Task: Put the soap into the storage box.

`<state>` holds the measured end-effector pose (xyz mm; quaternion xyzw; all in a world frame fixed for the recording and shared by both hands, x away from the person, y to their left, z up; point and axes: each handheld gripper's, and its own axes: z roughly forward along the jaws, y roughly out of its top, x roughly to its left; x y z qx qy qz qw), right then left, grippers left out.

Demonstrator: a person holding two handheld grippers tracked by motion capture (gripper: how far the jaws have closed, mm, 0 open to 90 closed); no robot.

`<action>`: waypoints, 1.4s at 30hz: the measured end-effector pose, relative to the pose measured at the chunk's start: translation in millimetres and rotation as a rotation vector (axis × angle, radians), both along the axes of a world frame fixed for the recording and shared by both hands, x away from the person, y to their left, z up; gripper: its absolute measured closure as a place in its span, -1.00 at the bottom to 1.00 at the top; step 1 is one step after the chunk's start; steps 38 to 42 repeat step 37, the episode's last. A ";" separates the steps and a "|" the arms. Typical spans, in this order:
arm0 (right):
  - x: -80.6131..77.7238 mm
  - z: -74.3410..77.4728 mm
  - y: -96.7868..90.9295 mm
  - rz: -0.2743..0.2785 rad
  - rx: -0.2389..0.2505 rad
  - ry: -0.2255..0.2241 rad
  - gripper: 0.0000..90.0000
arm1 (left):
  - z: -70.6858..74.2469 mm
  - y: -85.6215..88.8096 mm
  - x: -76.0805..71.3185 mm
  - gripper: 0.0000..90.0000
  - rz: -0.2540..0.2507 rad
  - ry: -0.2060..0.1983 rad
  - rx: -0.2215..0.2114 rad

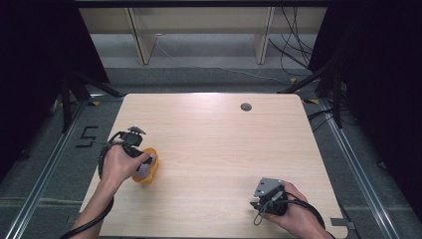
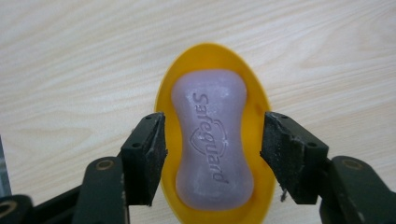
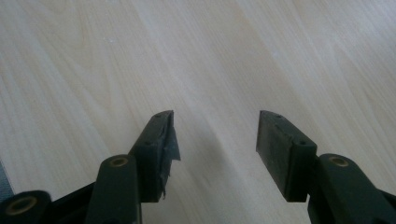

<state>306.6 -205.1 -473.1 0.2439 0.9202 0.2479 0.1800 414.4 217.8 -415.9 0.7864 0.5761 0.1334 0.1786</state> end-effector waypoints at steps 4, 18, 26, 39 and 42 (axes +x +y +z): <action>-1.1 -0.9 1.3 -0.007 -0.004 -0.003 0.05 | 2.2 10.9 -18.9 -0.22 -0.034 -0.087 -0.064; 0.5 3.3 -0.1 0.016 -0.035 0.036 0.04 | -42.1 39.1 -84.8 -0.49 -0.084 -0.264 -0.207; 0.4 3.6 -0.3 0.014 -0.036 0.025 0.04 | -75.2 39.6 -106.6 -0.46 -0.139 -0.297 -0.213; 2.9 4.0 -0.8 0.065 -0.034 0.034 0.04 | -79.9 37.2 -106.5 -0.37 -0.107 -0.316 -0.277; 2.9 4.0 -0.8 0.065 -0.034 0.034 0.04 | -79.9 37.2 -106.5 -0.37 -0.107 -0.316 -0.277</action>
